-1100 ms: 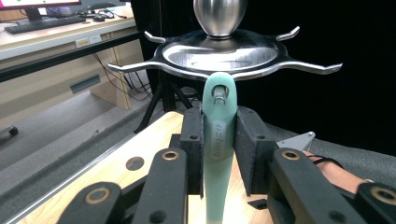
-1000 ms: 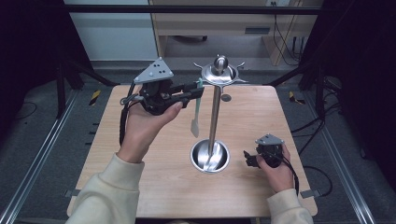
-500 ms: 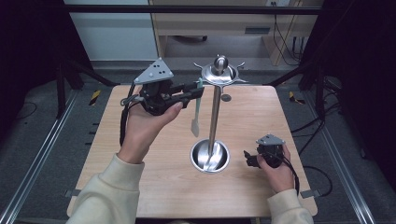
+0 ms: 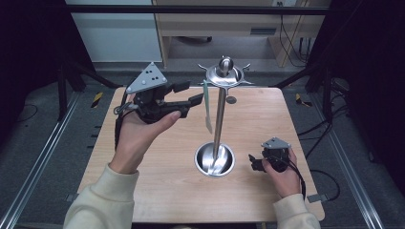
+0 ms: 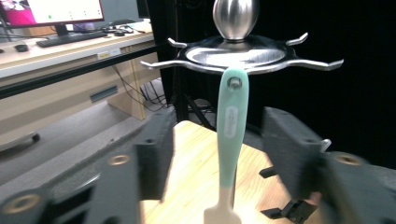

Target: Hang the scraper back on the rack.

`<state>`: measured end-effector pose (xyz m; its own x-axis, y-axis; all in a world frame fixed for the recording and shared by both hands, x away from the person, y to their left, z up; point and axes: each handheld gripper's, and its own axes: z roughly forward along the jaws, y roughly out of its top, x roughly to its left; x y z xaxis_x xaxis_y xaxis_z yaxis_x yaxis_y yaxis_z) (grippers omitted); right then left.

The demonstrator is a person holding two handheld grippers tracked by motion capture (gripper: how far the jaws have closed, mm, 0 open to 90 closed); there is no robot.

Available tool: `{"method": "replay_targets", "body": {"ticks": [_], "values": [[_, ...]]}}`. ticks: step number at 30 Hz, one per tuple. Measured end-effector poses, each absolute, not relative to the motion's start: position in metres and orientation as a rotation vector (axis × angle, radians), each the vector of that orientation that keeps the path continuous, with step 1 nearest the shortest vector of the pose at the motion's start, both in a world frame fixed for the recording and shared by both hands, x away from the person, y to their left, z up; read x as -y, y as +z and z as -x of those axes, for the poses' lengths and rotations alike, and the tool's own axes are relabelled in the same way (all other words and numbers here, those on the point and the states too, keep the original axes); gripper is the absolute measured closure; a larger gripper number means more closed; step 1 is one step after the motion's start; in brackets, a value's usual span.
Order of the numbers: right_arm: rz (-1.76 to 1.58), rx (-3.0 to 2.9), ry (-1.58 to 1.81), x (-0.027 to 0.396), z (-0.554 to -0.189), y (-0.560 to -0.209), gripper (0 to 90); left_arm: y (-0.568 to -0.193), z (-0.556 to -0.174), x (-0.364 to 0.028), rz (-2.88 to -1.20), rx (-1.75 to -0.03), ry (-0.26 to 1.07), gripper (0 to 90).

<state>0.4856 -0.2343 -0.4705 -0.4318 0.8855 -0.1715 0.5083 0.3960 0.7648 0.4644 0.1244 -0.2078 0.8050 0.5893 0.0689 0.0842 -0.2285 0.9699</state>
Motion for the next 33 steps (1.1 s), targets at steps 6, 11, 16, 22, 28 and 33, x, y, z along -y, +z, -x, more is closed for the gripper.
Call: {"method": "replay_targets", "body": {"ticks": [6,11,16,22,28,33], "values": [[-1.184,-2.087,0.851,0.234,-0.485,-0.47,8.8,-0.22,-0.451,-0.132,-1.826,-0.513,0.54,15.0],[-1.173,-2.086,0.857,0.234,-0.485,-0.47,8.7,-0.235,-0.442,-0.144,-1.858,-0.53,0.557,10.0],[-1.179,-2.081,0.852,0.234,-0.485,-0.47,8.7,-0.254,-0.442,-0.155,-1.879,-0.562,0.552,9.1],[-1.179,-2.083,0.849,0.234,-0.485,-0.47,8.8,-0.283,-0.448,-0.165,-1.919,-0.604,0.532,8.0],[-1.177,-2.078,0.85,0.234,-0.484,-0.47,9.3,-0.311,-0.449,-0.175,-1.97,-0.61,0.516,5.6],[-1.165,-2.088,0.848,0.234,-0.484,-0.47,9.8,-0.335,-0.45,-0.185,-2.0,-0.606,0.519,5.7]]}}
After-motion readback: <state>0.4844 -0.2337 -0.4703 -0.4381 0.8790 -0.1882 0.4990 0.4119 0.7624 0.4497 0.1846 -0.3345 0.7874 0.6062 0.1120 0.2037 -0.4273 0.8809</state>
